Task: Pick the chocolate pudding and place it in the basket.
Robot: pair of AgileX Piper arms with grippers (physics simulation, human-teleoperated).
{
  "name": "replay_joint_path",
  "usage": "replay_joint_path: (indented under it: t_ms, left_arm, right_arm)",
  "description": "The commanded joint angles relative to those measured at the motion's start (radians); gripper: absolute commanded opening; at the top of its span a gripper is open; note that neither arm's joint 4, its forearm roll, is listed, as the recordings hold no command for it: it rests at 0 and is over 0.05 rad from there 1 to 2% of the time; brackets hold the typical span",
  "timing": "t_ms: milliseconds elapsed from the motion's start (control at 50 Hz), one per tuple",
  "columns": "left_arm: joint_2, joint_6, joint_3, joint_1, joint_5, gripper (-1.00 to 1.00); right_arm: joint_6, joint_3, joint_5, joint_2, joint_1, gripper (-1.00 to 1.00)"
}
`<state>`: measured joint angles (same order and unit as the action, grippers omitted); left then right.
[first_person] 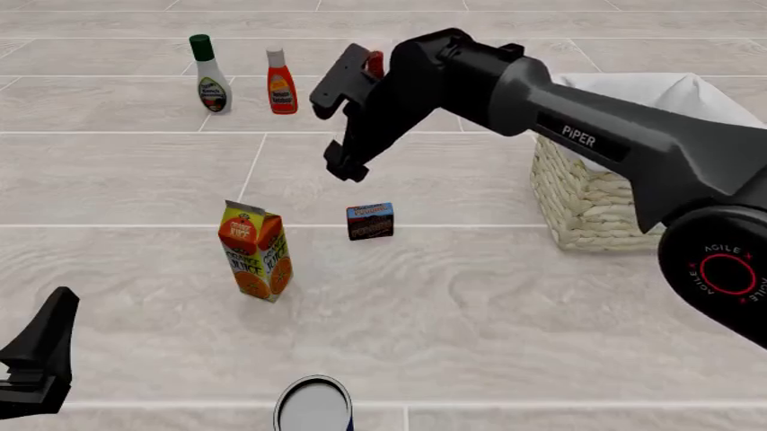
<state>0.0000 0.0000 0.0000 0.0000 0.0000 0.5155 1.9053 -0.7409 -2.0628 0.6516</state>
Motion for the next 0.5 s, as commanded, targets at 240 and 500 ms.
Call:
replay_joint_path:
  t_ms: [240,500]
  left_arm:
    - [0.0,0.0,0.0,0.0,0.0,1.0]
    - [0.0,0.0,0.0,0.0,0.0,1.0]
  right_arm:
    - [0.05,0.002,0.021,-0.029,0.001,1.0]
    - [0.036,0.034,0.014,-0.064,0.011,1.0]
